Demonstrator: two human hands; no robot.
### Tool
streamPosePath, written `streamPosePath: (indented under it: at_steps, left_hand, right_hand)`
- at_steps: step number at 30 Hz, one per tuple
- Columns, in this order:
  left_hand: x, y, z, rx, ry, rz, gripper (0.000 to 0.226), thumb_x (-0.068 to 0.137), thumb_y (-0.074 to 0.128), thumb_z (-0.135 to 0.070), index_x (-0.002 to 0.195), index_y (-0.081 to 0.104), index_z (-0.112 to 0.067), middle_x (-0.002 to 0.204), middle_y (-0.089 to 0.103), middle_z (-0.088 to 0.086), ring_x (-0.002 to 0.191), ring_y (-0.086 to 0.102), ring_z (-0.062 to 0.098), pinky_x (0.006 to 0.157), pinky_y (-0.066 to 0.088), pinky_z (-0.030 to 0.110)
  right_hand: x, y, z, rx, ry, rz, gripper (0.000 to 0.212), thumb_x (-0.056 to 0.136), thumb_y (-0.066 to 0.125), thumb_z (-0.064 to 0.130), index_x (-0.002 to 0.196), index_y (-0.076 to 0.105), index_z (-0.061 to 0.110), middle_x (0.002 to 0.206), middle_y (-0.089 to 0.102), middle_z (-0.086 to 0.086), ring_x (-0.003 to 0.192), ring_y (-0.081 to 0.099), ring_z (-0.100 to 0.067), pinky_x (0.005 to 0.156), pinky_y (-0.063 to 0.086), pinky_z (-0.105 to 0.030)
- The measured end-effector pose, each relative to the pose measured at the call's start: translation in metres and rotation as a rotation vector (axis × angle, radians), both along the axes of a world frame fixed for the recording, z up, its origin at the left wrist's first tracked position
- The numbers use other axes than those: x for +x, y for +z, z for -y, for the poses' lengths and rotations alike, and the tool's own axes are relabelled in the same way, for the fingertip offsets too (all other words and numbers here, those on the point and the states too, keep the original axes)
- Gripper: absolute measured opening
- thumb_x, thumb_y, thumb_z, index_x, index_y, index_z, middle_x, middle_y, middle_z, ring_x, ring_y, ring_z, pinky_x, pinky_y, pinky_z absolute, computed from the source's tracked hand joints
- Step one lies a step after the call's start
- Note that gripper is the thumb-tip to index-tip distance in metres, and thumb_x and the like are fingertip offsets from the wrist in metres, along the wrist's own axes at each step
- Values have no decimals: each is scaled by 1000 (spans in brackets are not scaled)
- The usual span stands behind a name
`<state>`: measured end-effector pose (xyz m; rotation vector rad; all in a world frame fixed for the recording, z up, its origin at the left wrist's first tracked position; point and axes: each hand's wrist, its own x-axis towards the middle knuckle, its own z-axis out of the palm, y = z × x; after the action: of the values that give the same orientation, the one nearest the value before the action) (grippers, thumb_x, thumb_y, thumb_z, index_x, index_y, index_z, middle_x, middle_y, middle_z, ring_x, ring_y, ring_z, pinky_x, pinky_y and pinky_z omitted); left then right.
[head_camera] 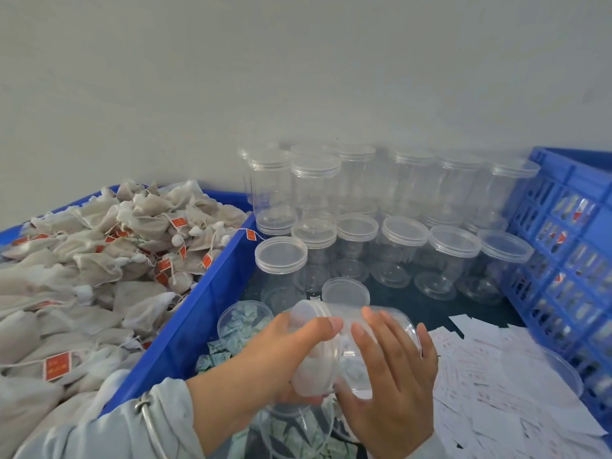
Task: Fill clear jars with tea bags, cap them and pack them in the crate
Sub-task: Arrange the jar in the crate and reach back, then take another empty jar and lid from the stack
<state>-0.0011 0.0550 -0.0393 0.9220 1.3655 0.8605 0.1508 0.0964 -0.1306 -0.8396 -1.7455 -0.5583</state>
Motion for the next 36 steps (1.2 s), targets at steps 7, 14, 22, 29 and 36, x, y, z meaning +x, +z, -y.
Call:
streamPosePath:
  at_steps: [7, 14, 22, 29, 36]
  left_hand:
    - [-2, 0, 0, -198, -7, 280, 96, 45, 84, -59, 121, 53, -11, 99, 67, 21, 72, 70, 35, 63, 57, 36]
    - [-5, 6, -3, -284, -57, 346, 102, 49, 78, -58, 131, 47, -6, 97, 66, 20, 71, 67, 31, 58, 58, 34]
    - [-6, 9, -3, -318, -83, 399, 103, 50, 77, -59, 131, 46, -3, 88, 66, 17, 66, 67, 28, 59, 59, 33]
    - [-6, 9, -2, -310, -109, 405, 102, 52, 75, -61, 131, 46, -3, 87, 66, 14, 71, 67, 24, 69, 60, 35]
    - [2, 10, 1, -203, -38, 465, 75, 81, 59, -57, 136, 48, -8, 97, 57, 13, 58, 63, 19, 48, 56, 28]
  right_hand:
    - [-1, 0, 0, 68, -55, 8, 46, 74, 61, 31, 119, 51, 21, 130, 50, -2, 126, 43, -18, 105, 28, -52]
    - [-4, 0, 0, 84, -81, -20, 41, 76, 59, 29, 116, 51, 20, 129, 57, -5, 126, 41, -19, 106, 27, -52]
    - [-6, -1, 0, 97, -118, -37, 39, 75, 60, 30, 112, 52, 19, 120, 57, -10, 125, 42, -21, 108, 25, -51]
    - [-7, -3, -1, 89, -111, -54, 40, 75, 60, 28, 113, 51, 19, 125, 51, -7, 127, 39, -21, 111, 22, -50]
    - [-6, -7, -2, 93, -134, -42, 41, 75, 63, 27, 113, 50, 17, 126, 50, -8, 134, 36, -20, 112, 19, -51]
